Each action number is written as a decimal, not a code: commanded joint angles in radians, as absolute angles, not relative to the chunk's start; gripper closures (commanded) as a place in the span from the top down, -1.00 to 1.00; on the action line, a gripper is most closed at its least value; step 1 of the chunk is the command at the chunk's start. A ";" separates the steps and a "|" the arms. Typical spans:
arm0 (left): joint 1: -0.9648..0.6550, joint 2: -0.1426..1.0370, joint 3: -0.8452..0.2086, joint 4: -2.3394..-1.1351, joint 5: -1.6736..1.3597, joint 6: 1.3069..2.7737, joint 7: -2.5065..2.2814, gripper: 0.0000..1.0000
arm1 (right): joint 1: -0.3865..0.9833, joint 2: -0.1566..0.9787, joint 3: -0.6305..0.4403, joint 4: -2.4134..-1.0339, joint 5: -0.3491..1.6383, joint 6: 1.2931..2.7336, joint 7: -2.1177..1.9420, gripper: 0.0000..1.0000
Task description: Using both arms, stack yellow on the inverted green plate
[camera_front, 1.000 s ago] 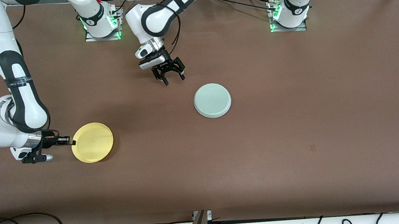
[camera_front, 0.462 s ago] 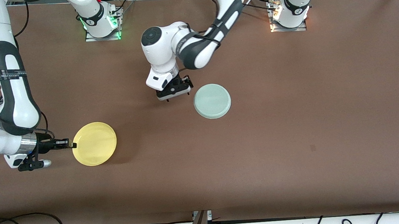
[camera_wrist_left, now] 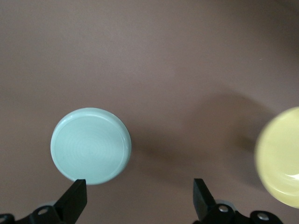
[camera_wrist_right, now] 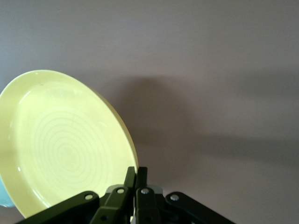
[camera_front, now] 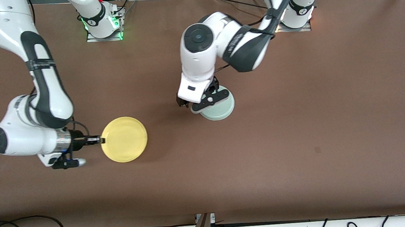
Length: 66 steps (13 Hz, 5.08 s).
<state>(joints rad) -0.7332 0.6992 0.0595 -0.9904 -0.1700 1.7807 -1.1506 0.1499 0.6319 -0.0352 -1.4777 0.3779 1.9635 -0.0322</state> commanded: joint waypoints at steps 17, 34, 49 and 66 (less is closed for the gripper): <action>-0.217 0.160 0.052 -1.272 -0.108 1.203 -0.280 1.00 | 0.765 0.518 0.038 -1.931 0.394 2.641 0.541 -1.00; -0.028 -0.091 0.052 -1.818 0.012 1.701 0.110 1.00 | 0.729 0.505 -0.147 -1.703 0.374 2.262 0.491 1.00; -0.034 0.017 0.048 -1.644 -0.005 1.539 0.094 1.00 | 0.441 0.379 -0.368 -1.376 0.150 1.525 0.025 1.00; -0.034 0.015 -0.017 -1.638 0.052 1.552 0.041 1.00 | 0.011 0.035 -0.043 -1.522 -0.012 1.460 0.002 1.00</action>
<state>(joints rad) -0.0364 0.0019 -0.0169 -1.6693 0.0304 1.5609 0.0103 0.0273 0.0288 -0.0605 -1.5297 0.0045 1.4720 0.0166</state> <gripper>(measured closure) 0.000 0.000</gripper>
